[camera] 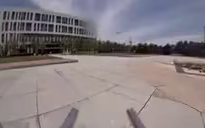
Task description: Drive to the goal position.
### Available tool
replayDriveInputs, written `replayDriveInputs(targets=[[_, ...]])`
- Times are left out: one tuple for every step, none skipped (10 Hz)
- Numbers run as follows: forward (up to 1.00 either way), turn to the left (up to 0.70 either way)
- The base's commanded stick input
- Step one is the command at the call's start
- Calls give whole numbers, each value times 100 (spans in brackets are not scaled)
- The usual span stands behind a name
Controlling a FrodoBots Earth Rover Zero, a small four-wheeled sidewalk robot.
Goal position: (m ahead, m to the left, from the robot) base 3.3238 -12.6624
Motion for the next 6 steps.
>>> replayDriveInputs(targets=[[100,-24],[100,-38],[100,-39],[100,-38],[100,-35],[100,-18]])
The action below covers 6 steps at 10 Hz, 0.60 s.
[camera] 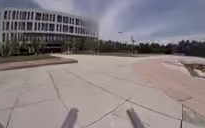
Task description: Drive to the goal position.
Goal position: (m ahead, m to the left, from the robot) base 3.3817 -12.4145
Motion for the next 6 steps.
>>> replayDriveInputs(targets=[[100,0],[100,0],[100,0],[100,0],[100,0],[100,0]])
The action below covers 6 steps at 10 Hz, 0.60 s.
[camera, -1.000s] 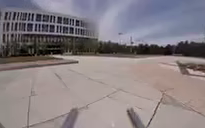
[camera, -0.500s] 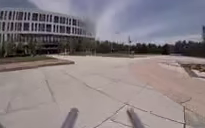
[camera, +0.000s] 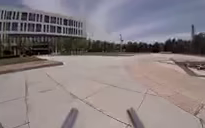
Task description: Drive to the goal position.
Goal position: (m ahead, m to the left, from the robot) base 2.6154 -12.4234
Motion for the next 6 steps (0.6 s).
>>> replayDriveInputs(targets=[[100,0],[100,0],[100,0],[100,0],[100,0],[100,0]])
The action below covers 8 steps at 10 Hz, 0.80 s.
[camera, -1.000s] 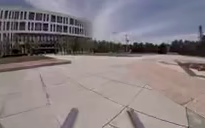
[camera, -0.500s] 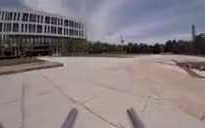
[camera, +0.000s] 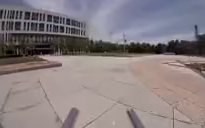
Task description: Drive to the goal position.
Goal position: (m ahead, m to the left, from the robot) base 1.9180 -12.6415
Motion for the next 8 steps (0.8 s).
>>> replayDriveInputs(targets=[[100,0],[100,0],[100,0],[100,0],[100,0],[100,0],[100,0],[100,0]])
